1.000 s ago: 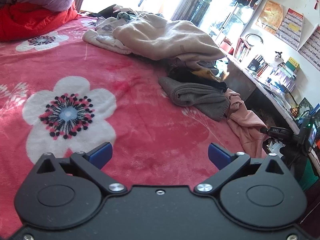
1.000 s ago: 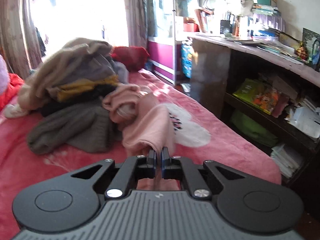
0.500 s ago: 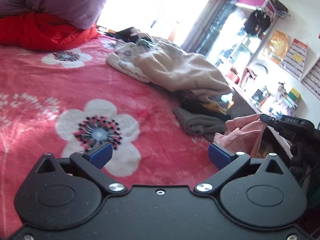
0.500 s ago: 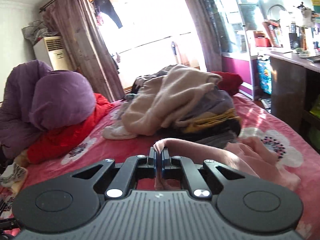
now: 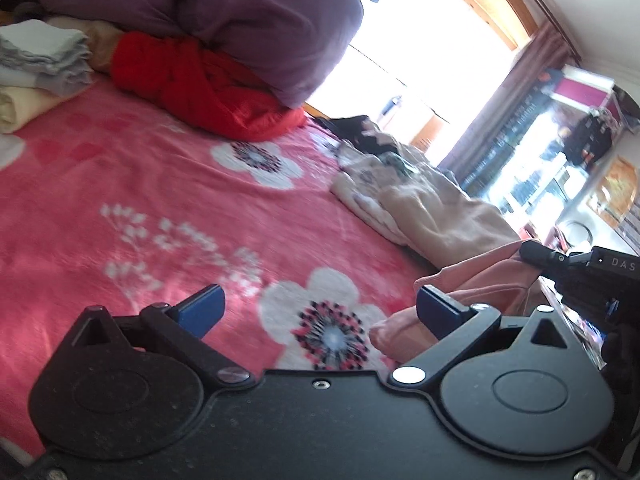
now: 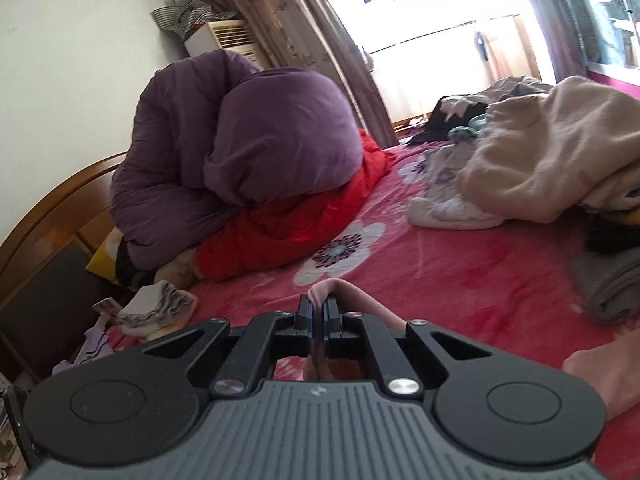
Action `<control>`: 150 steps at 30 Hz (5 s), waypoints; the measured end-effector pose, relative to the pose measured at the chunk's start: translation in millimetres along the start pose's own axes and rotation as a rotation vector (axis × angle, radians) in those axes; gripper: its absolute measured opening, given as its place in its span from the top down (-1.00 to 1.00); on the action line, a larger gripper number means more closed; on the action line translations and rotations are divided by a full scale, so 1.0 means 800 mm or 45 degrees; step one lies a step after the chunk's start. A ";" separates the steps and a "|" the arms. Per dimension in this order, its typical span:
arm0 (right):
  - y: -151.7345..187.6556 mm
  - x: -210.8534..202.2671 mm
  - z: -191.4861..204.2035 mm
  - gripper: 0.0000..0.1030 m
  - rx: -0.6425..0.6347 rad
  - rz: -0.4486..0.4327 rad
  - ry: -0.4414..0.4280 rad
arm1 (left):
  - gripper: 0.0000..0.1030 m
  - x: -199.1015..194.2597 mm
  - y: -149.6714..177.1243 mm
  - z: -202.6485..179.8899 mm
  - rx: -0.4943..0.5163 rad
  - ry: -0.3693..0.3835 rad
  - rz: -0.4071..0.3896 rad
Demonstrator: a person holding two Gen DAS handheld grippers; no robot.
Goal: Fold clothes
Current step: 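Pull the pink sweatshirt out with the right tool and lay it on the blanket, then grasp the sweatshirt cuff with the right tool while the left tool grasps the hem, then lift the sweatshirt by the hem with both tools and stretch it flat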
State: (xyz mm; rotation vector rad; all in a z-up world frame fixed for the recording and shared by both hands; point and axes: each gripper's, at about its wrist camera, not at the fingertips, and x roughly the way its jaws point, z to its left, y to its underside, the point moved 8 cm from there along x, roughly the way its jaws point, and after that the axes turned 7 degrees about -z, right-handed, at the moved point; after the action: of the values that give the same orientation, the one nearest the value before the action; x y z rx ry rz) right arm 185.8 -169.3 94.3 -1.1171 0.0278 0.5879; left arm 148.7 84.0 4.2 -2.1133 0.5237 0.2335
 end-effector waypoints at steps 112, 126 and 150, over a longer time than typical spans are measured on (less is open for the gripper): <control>0.209 -0.029 -0.115 0.80 -0.348 0.109 -0.044 | -0.44 0.027 -0.020 0.033 0.789 -0.258 0.182; 0.213 -0.015 -0.140 0.80 -0.269 0.142 -0.026 | 0.51 0.145 0.073 0.034 0.923 -0.130 0.650; 0.233 -0.075 -0.110 0.80 -0.444 0.192 -0.064 | -0.55 0.031 0.057 -0.010 1.093 -0.011 0.389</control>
State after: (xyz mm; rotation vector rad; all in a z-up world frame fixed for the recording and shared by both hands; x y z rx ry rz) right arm 73.4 -213.5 -82.8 -1.4467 -0.0355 0.7753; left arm 149.7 48.0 -34.1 -1.1972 0.7739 0.1488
